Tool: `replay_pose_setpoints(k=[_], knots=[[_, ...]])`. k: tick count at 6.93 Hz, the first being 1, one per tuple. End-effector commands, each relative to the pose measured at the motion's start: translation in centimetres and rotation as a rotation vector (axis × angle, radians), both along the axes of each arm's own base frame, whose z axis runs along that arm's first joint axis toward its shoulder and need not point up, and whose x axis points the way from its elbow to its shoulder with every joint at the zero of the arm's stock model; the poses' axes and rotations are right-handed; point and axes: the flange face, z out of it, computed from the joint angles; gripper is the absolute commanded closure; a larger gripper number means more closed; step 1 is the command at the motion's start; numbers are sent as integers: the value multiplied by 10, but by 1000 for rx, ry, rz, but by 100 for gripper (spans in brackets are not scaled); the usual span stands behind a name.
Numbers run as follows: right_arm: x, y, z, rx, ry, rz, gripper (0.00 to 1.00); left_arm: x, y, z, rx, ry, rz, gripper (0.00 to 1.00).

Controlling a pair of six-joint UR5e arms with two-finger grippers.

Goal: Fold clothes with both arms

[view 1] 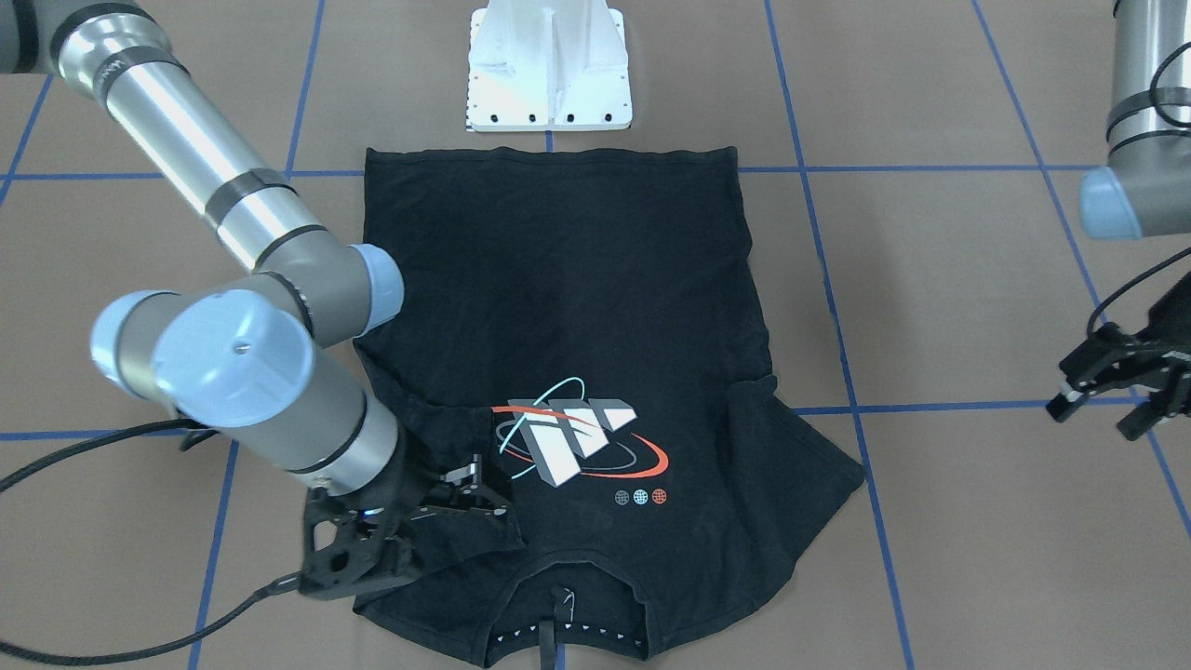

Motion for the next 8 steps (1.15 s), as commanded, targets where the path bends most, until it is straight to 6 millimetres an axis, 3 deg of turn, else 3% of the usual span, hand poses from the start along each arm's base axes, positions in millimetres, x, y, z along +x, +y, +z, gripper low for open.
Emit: replay_pose_setpoints(k=[1, 2, 3, 5, 6, 8], knots=[[55, 1, 21, -10, -34, -5, 0, 101, 3, -27, -18, 13, -33, 1], [63, -1, 20, -14, -45, -13, 0, 138, 2, -17, -15, 51, -71, 1], [68, -1, 25, -19, -48, -16, 0, 161, 5, 8, -20, 75, -64, 1], [68, -2, 28, -23, -43, -12, 0, 210, 15, 21, -18, 36, -73, 1], [67, -2, 28, -24, -42, -12, 0, 223, 9, 19, -27, 25, -68, 3], [67, -2, 28, -25, -41, -9, 0, 227, 3, 27, -45, 9, -68, 12]])
